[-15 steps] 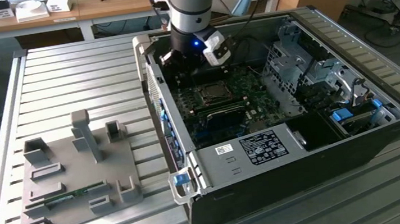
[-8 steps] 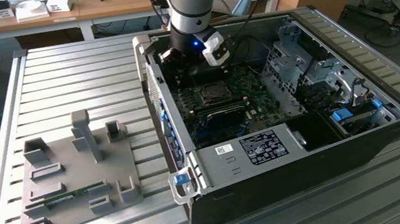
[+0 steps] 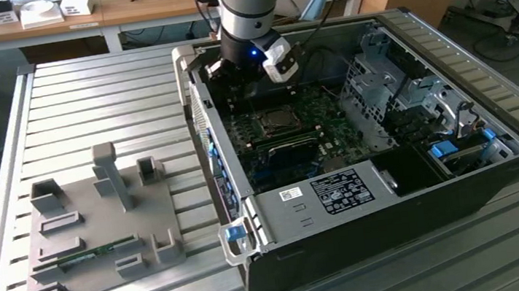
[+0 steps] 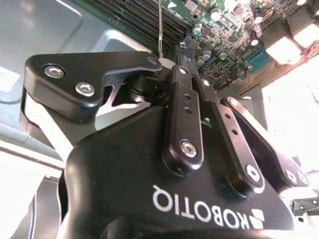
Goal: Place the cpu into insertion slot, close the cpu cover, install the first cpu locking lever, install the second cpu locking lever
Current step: 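Install the first cpu locking lever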
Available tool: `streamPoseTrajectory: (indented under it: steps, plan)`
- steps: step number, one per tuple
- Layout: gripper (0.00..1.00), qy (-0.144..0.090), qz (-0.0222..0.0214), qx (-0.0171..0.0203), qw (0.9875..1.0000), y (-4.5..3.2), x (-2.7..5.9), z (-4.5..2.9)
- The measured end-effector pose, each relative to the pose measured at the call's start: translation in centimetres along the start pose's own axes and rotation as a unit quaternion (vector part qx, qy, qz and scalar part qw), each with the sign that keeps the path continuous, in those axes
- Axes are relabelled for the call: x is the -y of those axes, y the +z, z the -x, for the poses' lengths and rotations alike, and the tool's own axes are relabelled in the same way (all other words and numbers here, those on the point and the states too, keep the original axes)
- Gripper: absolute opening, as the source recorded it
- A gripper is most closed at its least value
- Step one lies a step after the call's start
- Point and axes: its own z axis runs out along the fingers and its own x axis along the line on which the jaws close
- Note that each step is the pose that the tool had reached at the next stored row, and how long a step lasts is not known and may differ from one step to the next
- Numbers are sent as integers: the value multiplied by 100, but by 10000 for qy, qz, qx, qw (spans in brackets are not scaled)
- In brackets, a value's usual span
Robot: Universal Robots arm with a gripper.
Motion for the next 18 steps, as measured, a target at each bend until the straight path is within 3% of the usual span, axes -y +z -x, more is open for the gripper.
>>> streamPoseTrajectory:
  steps: [2, 4, 6, 11, 18]
  plan:
    - [11, 0, 27, 1, 10000, -2, 0, 1]
    - [11, 4, 146, 7, 9999, -3, -1, 1]
    - [11, 6, 189, 8, 9998, -3, -1, 0]
    - [11, 5, 196, 8, 9998, -2, 0, 23]
    - [11, 6, 196, 9, 9998, 4, 9, 217]
